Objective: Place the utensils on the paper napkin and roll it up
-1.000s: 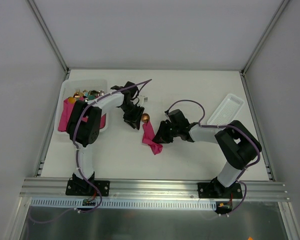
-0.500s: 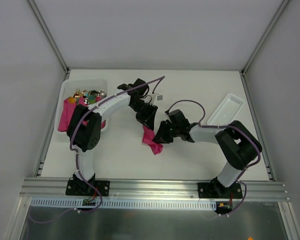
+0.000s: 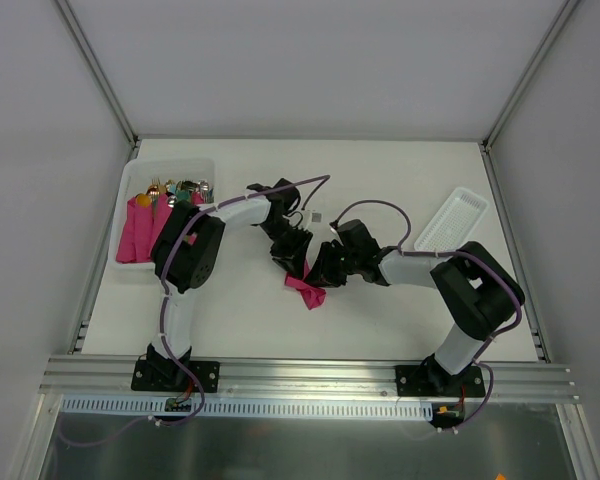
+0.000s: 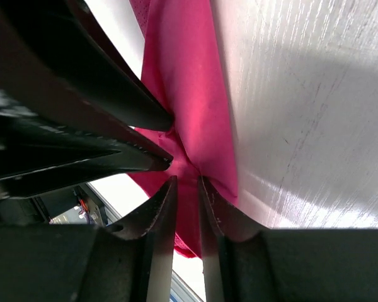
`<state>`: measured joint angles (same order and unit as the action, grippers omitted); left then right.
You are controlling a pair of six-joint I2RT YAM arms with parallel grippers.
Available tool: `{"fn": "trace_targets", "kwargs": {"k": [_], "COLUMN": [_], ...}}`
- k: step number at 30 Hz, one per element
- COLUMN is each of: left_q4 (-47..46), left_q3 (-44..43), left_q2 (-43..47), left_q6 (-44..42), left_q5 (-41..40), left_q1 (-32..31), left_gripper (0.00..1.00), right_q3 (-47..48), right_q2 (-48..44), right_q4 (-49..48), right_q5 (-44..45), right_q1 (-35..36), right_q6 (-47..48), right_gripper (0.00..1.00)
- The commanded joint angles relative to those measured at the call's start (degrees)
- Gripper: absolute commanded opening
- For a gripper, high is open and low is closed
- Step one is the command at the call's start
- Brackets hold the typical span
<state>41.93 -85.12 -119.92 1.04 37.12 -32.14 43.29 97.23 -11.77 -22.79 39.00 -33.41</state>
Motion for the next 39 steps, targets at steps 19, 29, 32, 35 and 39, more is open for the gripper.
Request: {"fn": "trace_targets", "kwargs": {"k": [19, 29, 32, 35, 39], "left_q4": [7.55, 0.88, -3.60, -11.24, -28.00], "left_q3": [-2.67, -2.77, -1.37, 2.14, 15.63], "left_q2": [12.43, 3.74, 1.36, 0.30, 2.92], "left_q6": [-8.43, -0.44, 3.78, 8.69, 18.89], "left_q5": [0.64, 10.77, 14.28, 19.73, 23.69], "left_q1": [6.92, 1.82, 2.17, 3.04, 6.72], "left_gripper": [0.30, 0.28, 0.27, 0.26, 0.24], "right_q3": [-4.97, -6.37, -6.81, -7.25, -8.13], "right_q2": [1.82, 2.17, 2.09, 2.09, 1.65], "right_q4": [9.93, 7.91, 7.20, 6.76, 6.23], "right_q5": [7.49, 6.97, 6.79, 6.79, 7.05], "right_q1": [-0.51, -0.51, -0.51, -0.51, -0.86], "right_q6": [4.23, 3.88, 3.70, 3.44, 2.91], "right_gripper": [0.24, 0.24, 0.24, 0.24, 0.24]}}
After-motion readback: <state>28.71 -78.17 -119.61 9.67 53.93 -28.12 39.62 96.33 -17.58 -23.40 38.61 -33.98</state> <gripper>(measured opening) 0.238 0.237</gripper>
